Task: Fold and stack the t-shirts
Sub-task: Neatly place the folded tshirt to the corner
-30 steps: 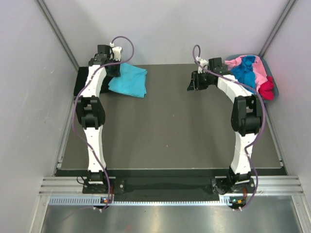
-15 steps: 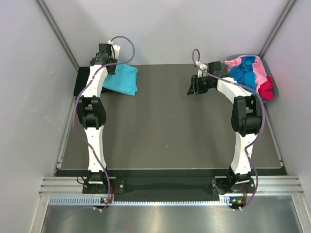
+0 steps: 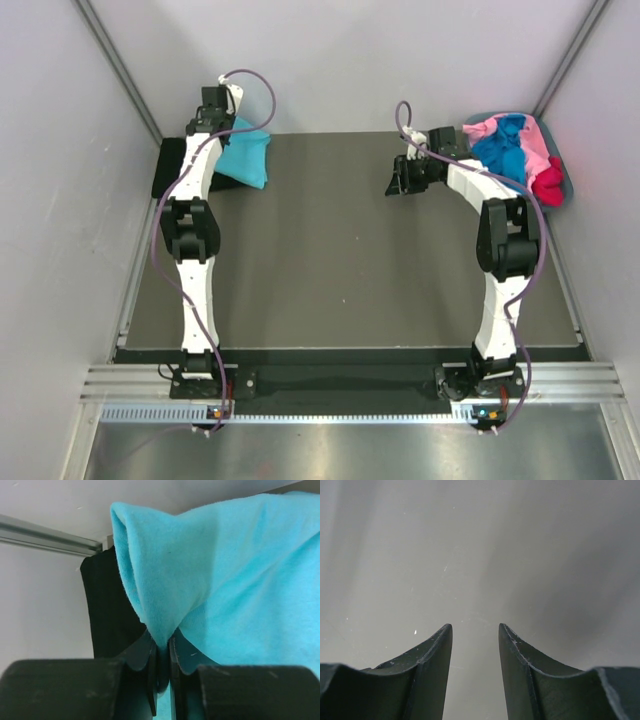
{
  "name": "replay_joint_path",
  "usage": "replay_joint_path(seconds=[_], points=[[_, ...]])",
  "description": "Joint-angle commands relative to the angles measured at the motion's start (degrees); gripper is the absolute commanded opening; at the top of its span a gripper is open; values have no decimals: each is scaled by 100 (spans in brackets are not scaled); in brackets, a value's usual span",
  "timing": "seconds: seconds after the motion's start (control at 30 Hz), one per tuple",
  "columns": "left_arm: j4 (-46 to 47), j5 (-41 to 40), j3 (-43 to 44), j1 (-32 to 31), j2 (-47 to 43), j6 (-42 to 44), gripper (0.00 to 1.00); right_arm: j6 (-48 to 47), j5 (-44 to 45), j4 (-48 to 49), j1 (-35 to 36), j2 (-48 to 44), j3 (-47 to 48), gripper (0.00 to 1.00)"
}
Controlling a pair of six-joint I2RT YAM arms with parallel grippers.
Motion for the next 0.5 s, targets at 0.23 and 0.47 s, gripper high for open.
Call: replay_joint_path(seconds=[0.23, 0.47], points=[[852, -697, 359, 73, 27, 557, 0, -109, -56, 200, 21, -193, 97, 43], [1169, -1128, 315, 214, 88, 988, 0, -101, -56, 200, 83, -61, 168, 43]])
